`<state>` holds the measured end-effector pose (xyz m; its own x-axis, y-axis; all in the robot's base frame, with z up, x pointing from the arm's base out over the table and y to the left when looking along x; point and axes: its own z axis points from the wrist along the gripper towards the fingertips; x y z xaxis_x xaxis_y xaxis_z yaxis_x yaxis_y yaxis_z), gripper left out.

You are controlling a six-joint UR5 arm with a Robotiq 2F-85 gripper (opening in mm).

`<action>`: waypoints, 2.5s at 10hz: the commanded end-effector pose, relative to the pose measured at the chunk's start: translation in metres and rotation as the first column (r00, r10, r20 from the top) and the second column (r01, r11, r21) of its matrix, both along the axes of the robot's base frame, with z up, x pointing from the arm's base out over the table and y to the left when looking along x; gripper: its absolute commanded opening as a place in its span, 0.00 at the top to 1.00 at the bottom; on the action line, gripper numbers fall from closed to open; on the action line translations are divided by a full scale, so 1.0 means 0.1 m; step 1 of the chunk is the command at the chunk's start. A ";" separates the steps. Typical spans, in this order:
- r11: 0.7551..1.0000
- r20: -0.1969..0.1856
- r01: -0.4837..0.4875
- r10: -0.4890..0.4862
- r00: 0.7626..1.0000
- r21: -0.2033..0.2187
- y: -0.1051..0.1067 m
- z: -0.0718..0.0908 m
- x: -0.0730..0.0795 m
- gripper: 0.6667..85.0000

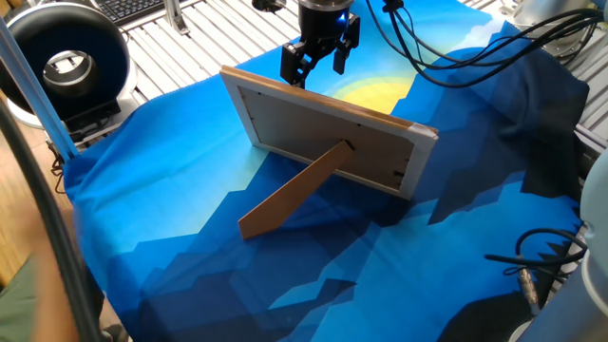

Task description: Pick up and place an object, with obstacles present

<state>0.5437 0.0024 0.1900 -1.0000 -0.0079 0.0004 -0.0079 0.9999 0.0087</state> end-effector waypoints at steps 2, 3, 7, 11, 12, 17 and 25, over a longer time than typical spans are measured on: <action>0.999 0.050 -0.048 0.047 0.998 0.014 0.05 -0.02 0.10 0.99; 0.999 0.050 -0.048 0.047 0.998 0.019 0.06 -0.03 0.10 0.99; 0.998 0.047 -0.068 0.067 0.997 0.008 0.00 -0.04 0.09 0.99; 0.996 0.093 -0.084 0.081 0.992 0.031 -0.05 -0.17 0.09 0.99; 0.996 0.095 -0.083 0.080 0.992 0.032 -0.04 -0.18 0.10 0.99; 0.996 0.055 -0.085 0.083 0.995 0.029 0.02 0.03 -0.06 0.99; 0.999 0.013 0.027 -0.028 1.000 0.040 0.26 0.00 -0.23 0.99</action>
<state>0.5230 0.0146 0.1886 -0.9999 -0.0134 -0.0059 -0.0136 0.9994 0.0321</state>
